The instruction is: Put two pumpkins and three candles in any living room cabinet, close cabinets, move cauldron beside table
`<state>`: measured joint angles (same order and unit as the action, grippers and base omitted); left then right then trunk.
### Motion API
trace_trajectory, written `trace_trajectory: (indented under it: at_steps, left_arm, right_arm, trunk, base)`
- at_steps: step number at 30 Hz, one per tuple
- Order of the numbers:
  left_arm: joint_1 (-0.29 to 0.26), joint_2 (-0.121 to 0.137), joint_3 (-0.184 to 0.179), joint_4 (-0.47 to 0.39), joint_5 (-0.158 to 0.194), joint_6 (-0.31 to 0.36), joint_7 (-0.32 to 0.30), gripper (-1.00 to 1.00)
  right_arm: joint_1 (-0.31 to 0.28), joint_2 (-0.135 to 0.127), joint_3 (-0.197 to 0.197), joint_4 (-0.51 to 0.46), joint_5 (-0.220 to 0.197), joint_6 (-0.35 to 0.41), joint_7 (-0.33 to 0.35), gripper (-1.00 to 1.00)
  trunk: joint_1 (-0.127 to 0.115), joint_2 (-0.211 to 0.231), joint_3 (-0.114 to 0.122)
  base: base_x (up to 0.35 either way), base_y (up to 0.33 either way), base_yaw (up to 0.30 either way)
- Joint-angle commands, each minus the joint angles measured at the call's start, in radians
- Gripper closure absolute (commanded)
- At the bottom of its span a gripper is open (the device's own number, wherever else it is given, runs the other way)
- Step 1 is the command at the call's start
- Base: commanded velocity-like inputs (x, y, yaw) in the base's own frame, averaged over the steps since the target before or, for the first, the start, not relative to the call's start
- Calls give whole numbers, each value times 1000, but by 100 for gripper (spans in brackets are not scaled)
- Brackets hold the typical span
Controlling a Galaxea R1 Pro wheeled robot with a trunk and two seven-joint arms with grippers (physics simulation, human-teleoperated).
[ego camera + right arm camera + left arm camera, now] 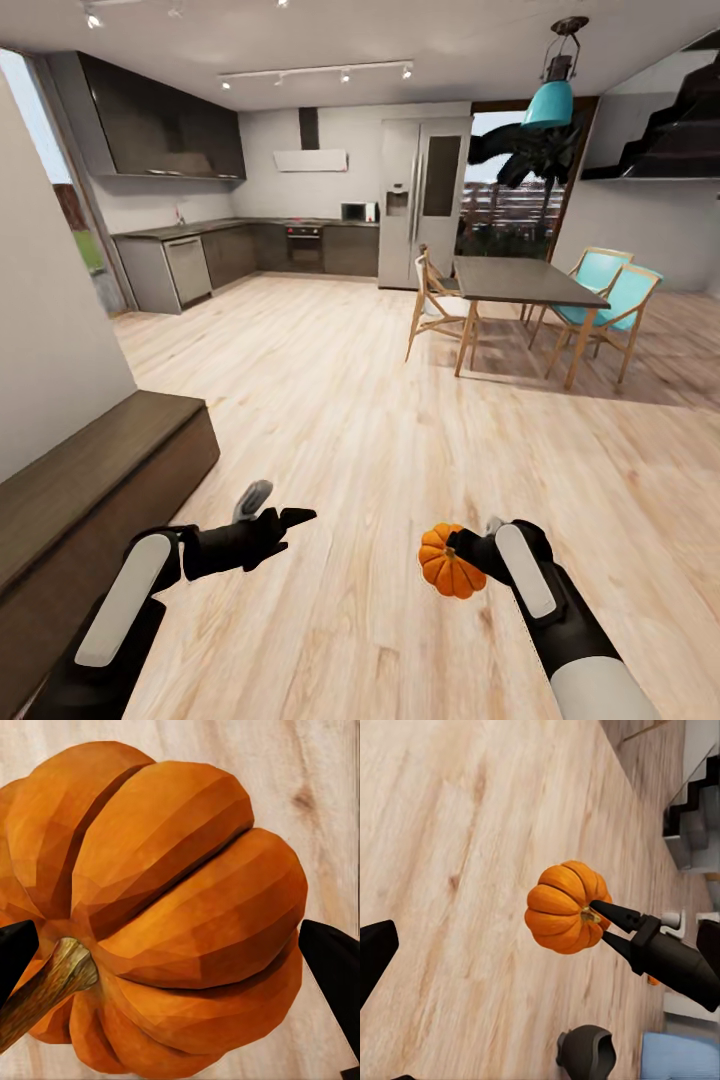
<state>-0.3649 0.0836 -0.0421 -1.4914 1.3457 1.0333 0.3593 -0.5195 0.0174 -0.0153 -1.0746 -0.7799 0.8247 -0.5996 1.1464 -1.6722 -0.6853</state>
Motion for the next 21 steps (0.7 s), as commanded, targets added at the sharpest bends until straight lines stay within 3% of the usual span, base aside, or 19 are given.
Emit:
trace_trajectory:
  at_steps: [1, 21]
  left_arm:
    - [-1, 1, -1, -1, 10, 1, 10, -100]
    - [0, 1, -1, -1, 10, 1, 10, -100]
  right_arm:
    - [-1, 1, -2, 0, -13, -1, -9, 100]
    - [-2, 0, -2, 1, -13, -1, -9, 100]
  trunk:
    - [1, 0, 0]
    - [1, 0, 9]
  base:
    - [343, -31, -277]
    - [343, -2, -276]
